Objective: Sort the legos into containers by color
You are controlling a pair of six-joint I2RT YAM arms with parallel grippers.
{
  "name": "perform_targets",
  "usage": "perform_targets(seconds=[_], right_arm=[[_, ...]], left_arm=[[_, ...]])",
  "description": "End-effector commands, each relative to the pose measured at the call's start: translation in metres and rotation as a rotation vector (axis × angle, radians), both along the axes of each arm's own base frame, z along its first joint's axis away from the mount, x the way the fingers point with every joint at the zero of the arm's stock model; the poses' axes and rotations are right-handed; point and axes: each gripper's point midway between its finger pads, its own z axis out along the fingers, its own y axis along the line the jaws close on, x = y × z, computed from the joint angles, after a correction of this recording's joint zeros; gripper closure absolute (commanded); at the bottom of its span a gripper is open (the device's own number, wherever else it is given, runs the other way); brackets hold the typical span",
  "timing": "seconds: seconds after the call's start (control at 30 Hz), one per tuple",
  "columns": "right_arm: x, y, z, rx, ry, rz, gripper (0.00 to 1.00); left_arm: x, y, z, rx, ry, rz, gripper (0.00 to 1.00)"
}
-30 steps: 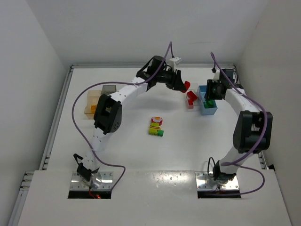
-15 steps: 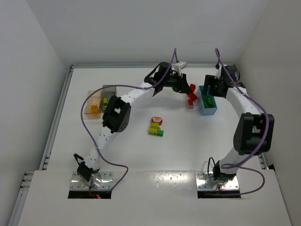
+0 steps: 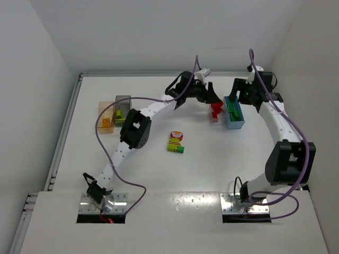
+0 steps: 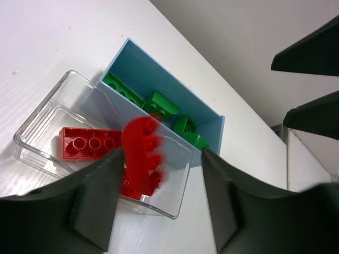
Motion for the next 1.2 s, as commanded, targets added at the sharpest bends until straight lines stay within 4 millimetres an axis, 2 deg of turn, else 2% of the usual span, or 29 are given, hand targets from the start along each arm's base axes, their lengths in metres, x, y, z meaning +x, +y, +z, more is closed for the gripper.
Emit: perform_targets(seconds=[0.0, 0.07, 0.1, 0.13, 0.17, 0.2, 0.23, 0.27, 0.3, 0.33, 0.37, 0.4, 0.47, 0.5, 0.53, 0.57, 0.6, 0.63, 0.73, 0.77, 0.8, 0.87, 0.9, 0.93, 0.97, 1.07, 1.1, 1.13, 1.17], right_arm=[[0.004, 0.004, 0.025, 0.003, -0.061, 0.010, 0.22], [0.004, 0.003, 0.025, -0.005, -0.061, 0.016, 0.22], [0.005, 0.003, 0.021, -0.011, -0.053, 0.021, 0.22], [0.006, 0.002, 0.022, -0.023, -0.063, 0.029, 0.22], [0.006, 0.011, 0.023, -0.013, -0.066, 0.067, 0.22], [0.008, 0.013, 0.025, -0.019, -0.082, 0.088, 0.22], [0.008, 0.016, 0.026, -0.016, -0.085, 0.110, 0.22], [0.008, 0.028, 0.029, 0.011, -0.103, 0.182, 0.22], [0.006, 0.038, 0.030, 0.008, -0.111, 0.241, 0.22], [0.006, 0.044, 0.030, -0.027, -0.124, 0.302, 0.22], [0.001, 0.059, 0.028, -0.014, -0.131, 0.391, 0.22], [-0.004, 0.077, 0.025, -0.020, -0.138, 0.478, 0.22], [-0.018, 0.103, 0.025, -0.069, -0.157, 0.647, 0.22], [-0.024, 0.117, 0.023, -0.089, -0.160, 0.712, 0.22], [-0.036, 0.145, 0.018, -0.102, -0.160, 0.815, 0.22], [-0.043, 0.160, 0.017, -0.148, -0.184, 0.912, 0.22], [-0.050, 0.175, 0.016, -0.169, -0.202, 0.990, 0.22], [-0.068, 0.203, 0.009, -0.166, -0.212, 1.117, 0.22], [-0.093, 0.236, -0.009, -0.260, -0.260, 1.404, 0.22], [-0.096, 0.238, -0.020, -0.340, -0.281, 1.517, 0.22], [-0.104, 0.244, -0.026, -0.355, -0.304, 1.602, 0.22], [-0.112, 0.246, -0.036, -0.462, -0.386, 1.789, 0.22], [-0.116, 0.245, -0.047, -0.478, -0.391, 1.855, 0.22], [-0.121, 0.246, -0.054, -0.504, -0.410, 1.921, 0.22], [-0.122, 0.246, -0.058, -0.562, -0.464, 2.012, 0.22], [-0.121, 0.248, -0.076, -0.619, -0.530, 2.166, 0.24], [-0.116, 0.253, -0.071, -0.625, -0.578, 2.187, 0.24], [-0.117, 0.256, -0.081, -0.600, -0.576, 2.227, 0.25], [-0.118, 0.259, -0.076, -0.607, -0.636, 2.293, 0.26]], left_arm=[[-0.002, -0.012, 0.031, -0.067, -0.068, -0.014, 0.32], [-0.001, -0.013, 0.040, -0.079, -0.085, -0.014, 0.25], [-0.001, -0.013, 0.040, -0.075, -0.101, -0.017, 0.25], [-0.001, -0.012, 0.052, -0.082, -0.124, -0.018, 0.24], [-0.002, -0.011, 0.060, -0.089, -0.134, -0.018, 0.24], [0.002, -0.002, 0.086, -0.111, -0.165, -0.004, 0.22], [0.003, 0.005, 0.095, -0.111, -0.167, 0.005, 0.22], [0.011, 0.021, 0.094, -0.092, -0.159, 0.030, 0.22], [0.012, 0.033, 0.103, -0.088, -0.167, 0.035, 0.22], [0.005, 0.052, 0.147, -0.112, -0.220, 0.053, 0.22], [0.004, 0.068, 0.154, -0.097, -0.248, 0.068, 0.22], [0.009, 0.095, 0.126, -0.036, -0.197, 0.101, 0.22], [0.001, 0.130, 0.124, 0.038, -0.193, 0.143, 0.22], [-0.002, 0.161, 0.130, 0.090, -0.237, 0.189, 0.22], [-0.005, 0.177, 0.129, 0.123, -0.241, 0.210, 0.22], [-0.010, 0.193, 0.121, 0.163, -0.214, 0.227, 0.22], [-0.012, 0.221, 0.123, 0.183, -0.207, 0.266, 0.22], [-0.013, 0.235, 0.121, 0.199, -0.200, 0.283, 0.22], [-0.015, 0.283, 0.107, 0.243, -0.120, 0.299, 0.21], [-0.021, 0.294, 0.098, 0.256, -0.067, 0.283, 0.21], [-0.017, 0.316, 0.100, 0.250, -0.051, 0.302, 0.21], [-0.026, 0.328, 0.097, 0.197, -0.002, 0.234, 0.21], [-0.026, 0.345, 0.085, 0.175, 0.064, 0.246, 0.21], [-0.032, 0.347, 0.092, 0.127, 0.076, 0.204, 0.21], [-0.034, 0.353, 0.084, 0.104, 0.117, 0.194, 0.21], [-0.041, 0.369, 0.082, 0.021, 0.167, 0.142, 0.21], [-0.044, 0.368, 0.080, 0.013, 0.179, 0.131, 0.21], [-0.045, 0.373, 0.077, 0.005, 0.192, 0.136, 0.21], [-0.045, 0.373, 0.077, 0.009, 0.182, 0.133, 0.21]])
